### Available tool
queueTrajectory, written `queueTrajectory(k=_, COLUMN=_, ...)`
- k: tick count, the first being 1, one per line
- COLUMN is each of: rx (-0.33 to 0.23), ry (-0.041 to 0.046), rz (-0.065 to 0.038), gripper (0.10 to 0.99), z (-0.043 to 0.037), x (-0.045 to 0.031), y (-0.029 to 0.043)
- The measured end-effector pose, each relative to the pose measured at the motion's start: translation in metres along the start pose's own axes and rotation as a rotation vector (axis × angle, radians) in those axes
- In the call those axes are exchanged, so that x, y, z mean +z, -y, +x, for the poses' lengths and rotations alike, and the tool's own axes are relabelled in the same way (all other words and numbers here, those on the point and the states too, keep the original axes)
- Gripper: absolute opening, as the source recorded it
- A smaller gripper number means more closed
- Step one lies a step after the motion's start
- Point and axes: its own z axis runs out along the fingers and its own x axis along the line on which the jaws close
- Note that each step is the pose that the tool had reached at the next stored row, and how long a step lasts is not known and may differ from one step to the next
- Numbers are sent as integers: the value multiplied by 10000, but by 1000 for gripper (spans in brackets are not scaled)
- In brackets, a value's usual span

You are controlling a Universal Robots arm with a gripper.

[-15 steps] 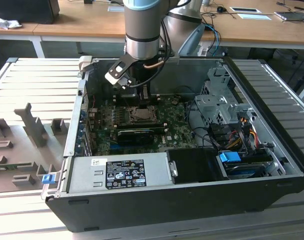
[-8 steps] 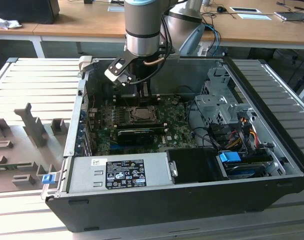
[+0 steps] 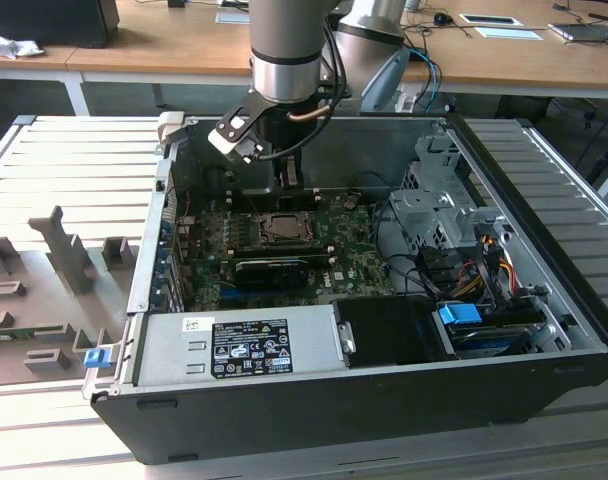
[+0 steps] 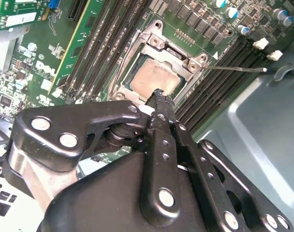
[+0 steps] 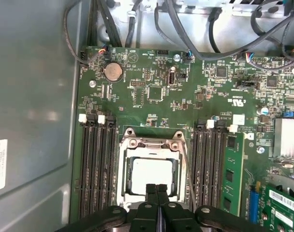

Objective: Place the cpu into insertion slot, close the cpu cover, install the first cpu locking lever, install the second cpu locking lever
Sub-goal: 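Install the first cpu locking lever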

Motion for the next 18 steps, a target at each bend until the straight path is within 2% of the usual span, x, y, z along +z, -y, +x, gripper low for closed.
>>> queueTrajectory(k=5, rx=0, ry=0, rz=0, gripper=106, z=4, x=-231, y=-10)
queueTrajectory(k=7, rx=-1, ry=5, rz=1, gripper=106, z=5, x=-291, y=-12)
queueTrajectory(k=9, rx=-13, ry=28, rz=0, gripper=106, z=6, x=-299, y=-13)
queueTrajectory(k=11, rx=-354, ry=41, rz=9, gripper=106, z=5, x=-300, y=-12)
queueTrajectory(k=14, rx=-1282, ry=9, rz=24, gripper=106, z=5, x=-278, y=-11)
queueTrajectory(k=18, rx=-1598, ry=1, rz=32, gripper=106, z=5, x=-266, y=-10)
